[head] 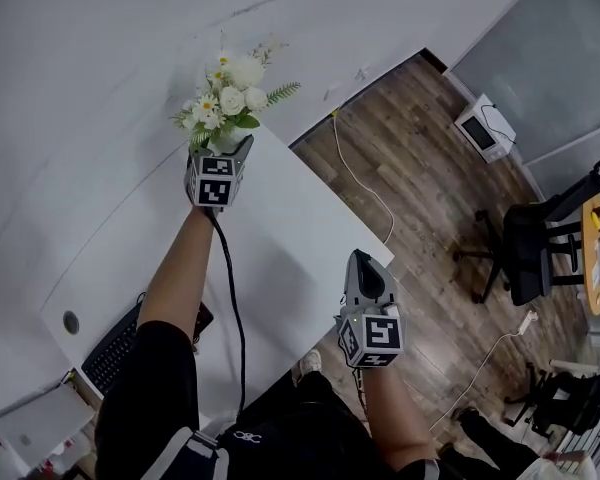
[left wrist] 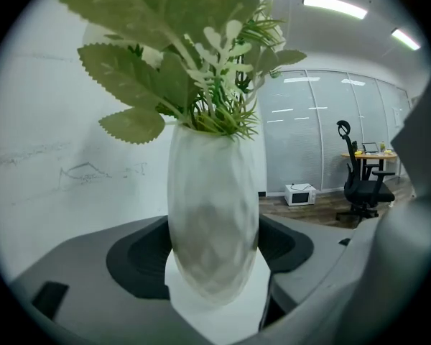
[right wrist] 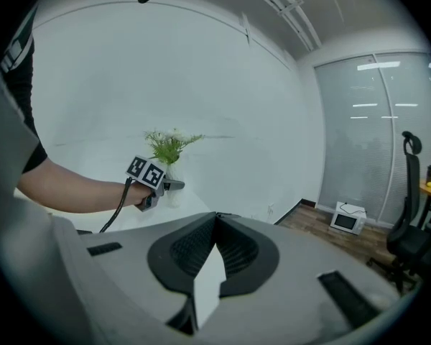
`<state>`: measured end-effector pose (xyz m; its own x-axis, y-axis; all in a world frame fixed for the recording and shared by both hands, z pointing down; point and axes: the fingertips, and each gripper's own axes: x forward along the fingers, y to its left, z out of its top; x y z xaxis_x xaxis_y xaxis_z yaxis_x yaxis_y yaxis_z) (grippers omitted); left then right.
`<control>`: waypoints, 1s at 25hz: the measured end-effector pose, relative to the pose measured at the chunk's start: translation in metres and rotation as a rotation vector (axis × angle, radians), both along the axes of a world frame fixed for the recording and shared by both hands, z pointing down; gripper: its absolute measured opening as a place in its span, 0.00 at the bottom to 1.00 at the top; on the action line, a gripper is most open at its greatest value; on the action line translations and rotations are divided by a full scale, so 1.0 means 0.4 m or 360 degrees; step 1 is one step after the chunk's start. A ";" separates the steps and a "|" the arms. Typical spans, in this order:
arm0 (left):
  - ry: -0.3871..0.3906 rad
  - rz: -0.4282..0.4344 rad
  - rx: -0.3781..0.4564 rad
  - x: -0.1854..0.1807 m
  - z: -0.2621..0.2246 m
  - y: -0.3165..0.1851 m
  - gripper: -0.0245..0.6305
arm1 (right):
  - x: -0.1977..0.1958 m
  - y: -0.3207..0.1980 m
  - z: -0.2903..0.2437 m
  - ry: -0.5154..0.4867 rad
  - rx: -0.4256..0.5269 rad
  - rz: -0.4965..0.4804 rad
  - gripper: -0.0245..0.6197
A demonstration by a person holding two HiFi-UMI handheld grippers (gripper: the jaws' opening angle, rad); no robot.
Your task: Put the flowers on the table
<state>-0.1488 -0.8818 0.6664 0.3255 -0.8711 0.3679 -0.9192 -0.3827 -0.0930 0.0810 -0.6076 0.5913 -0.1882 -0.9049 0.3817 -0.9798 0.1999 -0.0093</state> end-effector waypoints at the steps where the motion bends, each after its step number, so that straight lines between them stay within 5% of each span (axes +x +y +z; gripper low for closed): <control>1: 0.0009 -0.0016 0.0004 -0.008 0.004 -0.022 0.61 | 0.004 -0.005 0.009 0.0005 -0.0011 0.0008 0.05; 15: 0.0070 -0.0075 0.0060 -0.024 0.062 -0.098 0.62 | 0.033 -0.028 0.069 0.0017 -0.0097 0.0037 0.05; 18: 0.0088 -0.0105 0.0017 -0.033 0.072 -0.083 0.77 | 0.032 -0.024 0.066 0.0003 -0.0098 0.0027 0.05; 22: 0.0103 -0.0173 0.0016 -0.044 0.047 0.011 0.77 | 0.036 -0.004 0.044 -0.0055 -0.0076 0.0024 0.05; 23: 0.0095 -0.0182 0.0020 -0.044 0.039 0.047 0.75 | 0.035 0.001 0.036 -0.0074 -0.0066 0.0018 0.05; 25: 0.0074 -0.0215 0.0049 -0.046 0.008 0.131 0.49 | 0.029 0.015 0.015 -0.0116 -0.0041 -0.0003 0.05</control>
<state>-0.1672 -0.8295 0.6695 0.2206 -0.9188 0.3275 -0.9657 -0.2529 -0.0592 0.0928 -0.6017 0.5971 -0.2182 -0.8944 0.3903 -0.9759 0.2007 -0.0857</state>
